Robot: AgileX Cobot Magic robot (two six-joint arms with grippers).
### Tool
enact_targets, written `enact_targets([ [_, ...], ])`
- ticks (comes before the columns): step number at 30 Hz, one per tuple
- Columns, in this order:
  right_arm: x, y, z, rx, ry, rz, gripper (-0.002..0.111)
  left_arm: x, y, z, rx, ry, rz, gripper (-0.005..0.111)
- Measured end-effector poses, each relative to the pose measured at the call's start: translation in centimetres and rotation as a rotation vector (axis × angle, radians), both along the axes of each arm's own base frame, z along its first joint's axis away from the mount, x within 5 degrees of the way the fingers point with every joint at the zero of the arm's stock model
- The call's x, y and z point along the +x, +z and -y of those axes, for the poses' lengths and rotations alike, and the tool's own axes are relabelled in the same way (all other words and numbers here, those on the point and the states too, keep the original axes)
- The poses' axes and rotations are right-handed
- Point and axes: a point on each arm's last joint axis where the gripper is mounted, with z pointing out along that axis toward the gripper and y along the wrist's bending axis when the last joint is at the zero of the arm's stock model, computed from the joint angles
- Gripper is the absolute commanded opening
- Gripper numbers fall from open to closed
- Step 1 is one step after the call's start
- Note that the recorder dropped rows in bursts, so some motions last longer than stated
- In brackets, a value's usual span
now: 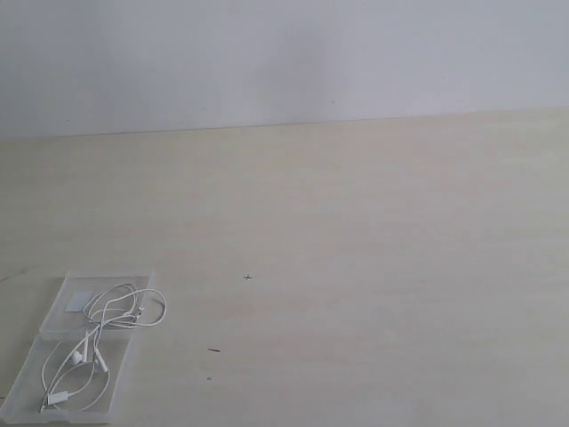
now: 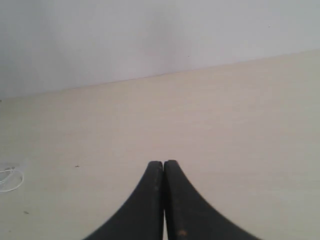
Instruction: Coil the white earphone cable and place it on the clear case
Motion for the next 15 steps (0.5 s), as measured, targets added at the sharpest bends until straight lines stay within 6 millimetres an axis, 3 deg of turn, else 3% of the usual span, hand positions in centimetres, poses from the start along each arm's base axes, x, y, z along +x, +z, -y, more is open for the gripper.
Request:
enact_targets([
  [15, 0.16, -0.04, 0.65, -0.016, -0.119, 0.000, 0.000, 0.00, 0.00, 0.00, 0.000, 0.000, 0.000, 0.000],
])
